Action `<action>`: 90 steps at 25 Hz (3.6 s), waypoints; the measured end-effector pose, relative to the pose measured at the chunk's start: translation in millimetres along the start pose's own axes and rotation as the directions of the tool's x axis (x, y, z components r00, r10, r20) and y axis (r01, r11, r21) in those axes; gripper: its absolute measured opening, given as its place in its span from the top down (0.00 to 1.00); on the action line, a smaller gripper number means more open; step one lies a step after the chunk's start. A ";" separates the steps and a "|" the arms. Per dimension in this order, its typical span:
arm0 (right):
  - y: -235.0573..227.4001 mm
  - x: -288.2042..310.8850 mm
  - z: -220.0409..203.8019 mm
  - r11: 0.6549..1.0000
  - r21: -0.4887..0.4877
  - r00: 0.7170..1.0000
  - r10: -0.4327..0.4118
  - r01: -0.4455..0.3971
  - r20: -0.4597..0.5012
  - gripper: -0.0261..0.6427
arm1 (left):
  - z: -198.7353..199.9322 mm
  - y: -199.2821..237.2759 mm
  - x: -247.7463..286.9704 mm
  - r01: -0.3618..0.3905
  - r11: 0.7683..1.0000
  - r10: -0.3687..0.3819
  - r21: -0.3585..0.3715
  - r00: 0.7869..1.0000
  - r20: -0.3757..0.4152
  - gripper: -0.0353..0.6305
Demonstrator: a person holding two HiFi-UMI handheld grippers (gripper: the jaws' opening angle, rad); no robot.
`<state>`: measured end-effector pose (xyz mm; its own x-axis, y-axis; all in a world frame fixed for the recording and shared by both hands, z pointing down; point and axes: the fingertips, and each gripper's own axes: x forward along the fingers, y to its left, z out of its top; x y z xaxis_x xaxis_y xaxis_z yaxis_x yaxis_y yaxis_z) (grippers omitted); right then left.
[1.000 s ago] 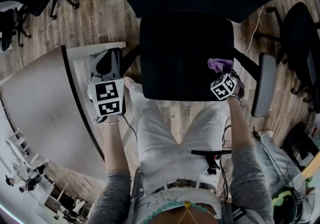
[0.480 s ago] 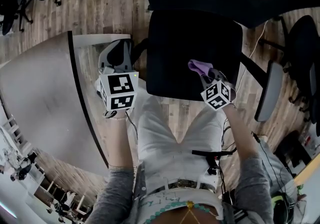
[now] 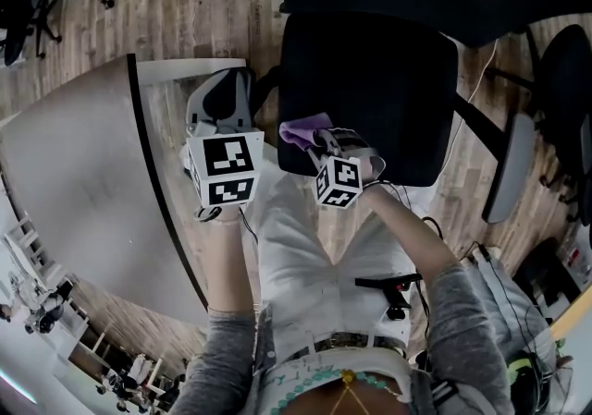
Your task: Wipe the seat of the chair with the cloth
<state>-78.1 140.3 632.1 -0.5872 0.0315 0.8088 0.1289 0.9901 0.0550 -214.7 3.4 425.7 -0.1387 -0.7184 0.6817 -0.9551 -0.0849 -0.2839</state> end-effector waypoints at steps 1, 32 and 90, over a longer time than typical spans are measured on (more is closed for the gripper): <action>3.7 6.2 3.6 1.000 -0.022 1.000 0.005 -0.005 -0.006 0.89 | 0.2 0.9 0.4 0.003 1.000 -0.003 -0.005 1.000 0.001 0.94; 9.7 64.8 -16.2 1.000 -0.013 0.994 0.011 -0.012 -0.107 0.89 | 0.5 3.9 1.1 -0.004 1.000 0.004 0.007 1.000 0.000 0.94; 0.2 -8.9 -159.8 0.997 0.063 0.961 -0.033 0.053 -0.274 0.89 | 1.5 4.0 -1.2 -0.040 0.998 0.041 0.048 0.999 -0.018 0.94</action>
<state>54.8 118.4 718.4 -0.3495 -0.0402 0.9361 0.0473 0.9970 0.0605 -217.9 2.9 422.8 -0.1821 -0.7090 0.6813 -0.9352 -0.0892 -0.3428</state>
